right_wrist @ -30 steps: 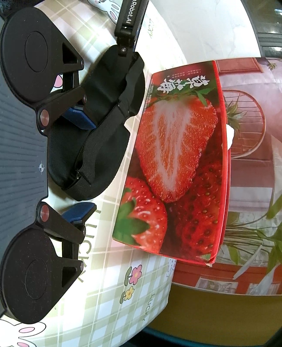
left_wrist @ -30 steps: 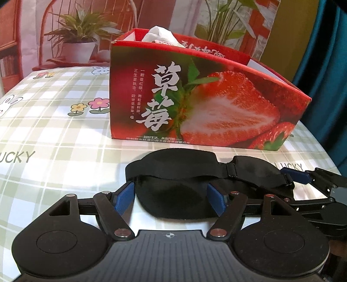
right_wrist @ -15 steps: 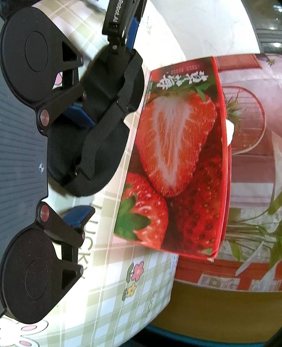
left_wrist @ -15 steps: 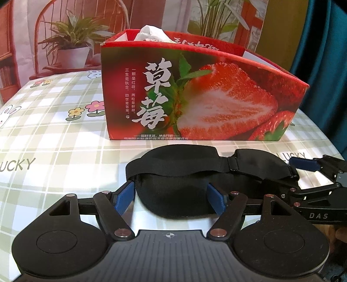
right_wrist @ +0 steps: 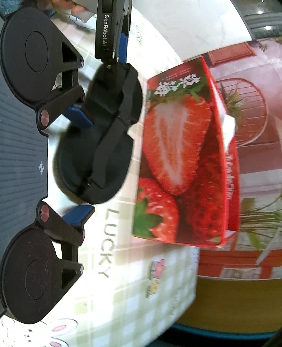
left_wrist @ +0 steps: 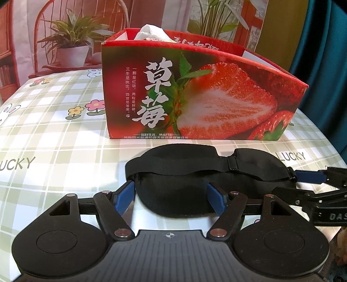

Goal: Organize soft objects
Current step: 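Close both tools on the black eye mask, then lift the eye mask with both tools and carry it over the box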

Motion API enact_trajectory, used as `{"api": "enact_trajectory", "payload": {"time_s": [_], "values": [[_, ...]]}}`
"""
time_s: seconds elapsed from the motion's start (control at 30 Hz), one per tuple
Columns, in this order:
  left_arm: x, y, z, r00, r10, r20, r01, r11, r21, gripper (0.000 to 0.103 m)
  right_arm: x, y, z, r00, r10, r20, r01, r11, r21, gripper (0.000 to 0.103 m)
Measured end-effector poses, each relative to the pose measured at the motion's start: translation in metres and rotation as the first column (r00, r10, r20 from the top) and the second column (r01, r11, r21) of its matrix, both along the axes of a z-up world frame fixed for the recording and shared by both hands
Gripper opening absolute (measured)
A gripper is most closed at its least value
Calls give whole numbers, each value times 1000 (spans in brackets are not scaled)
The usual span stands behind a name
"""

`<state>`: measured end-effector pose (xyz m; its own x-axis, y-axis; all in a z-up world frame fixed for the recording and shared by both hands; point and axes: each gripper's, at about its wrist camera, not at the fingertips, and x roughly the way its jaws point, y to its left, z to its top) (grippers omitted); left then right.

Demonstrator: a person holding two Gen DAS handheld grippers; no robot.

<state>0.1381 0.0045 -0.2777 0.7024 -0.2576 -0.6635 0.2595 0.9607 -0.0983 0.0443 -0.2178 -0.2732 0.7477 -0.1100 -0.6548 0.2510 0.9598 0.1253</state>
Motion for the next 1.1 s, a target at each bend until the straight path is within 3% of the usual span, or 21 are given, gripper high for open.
{"api": "enact_trajectory", "payload": {"time_s": [0.17,0.37,0.4,0.43,0.47,0.53,0.83,1.1], "values": [[-1,3,0,1000,25,4,-25,1000,-13,66,3,-13,-2,999,-43,19,42,996,84,63],[0,14,2,999,44,-4,-44,997,-65,24,5,-27,-3,993,-113,45,108,989,99,56],[0,14,2,999,43,-7,-43,996,-72,19,6,-26,-4,993,-110,46,105,990,90,49],[-1,14,2,999,40,-3,-40,996,-74,14,7,-25,-4,993,-112,43,108,991,77,30],[-1,15,3,999,37,-1,-37,996,-76,12,8,-25,-4,993,-107,40,104,992,75,18],[-2,16,6,999,39,10,-38,996,-82,9,4,-28,0,993,-100,63,94,991,96,10],[-21,20,39,985,70,157,-56,994,-89,5,-17,-27,49,967,-65,248,65,998,9,5],[-48,26,82,946,93,312,-64,993,-102,5,-26,-13,100,934,27,356,13,994,-110,5]]}}
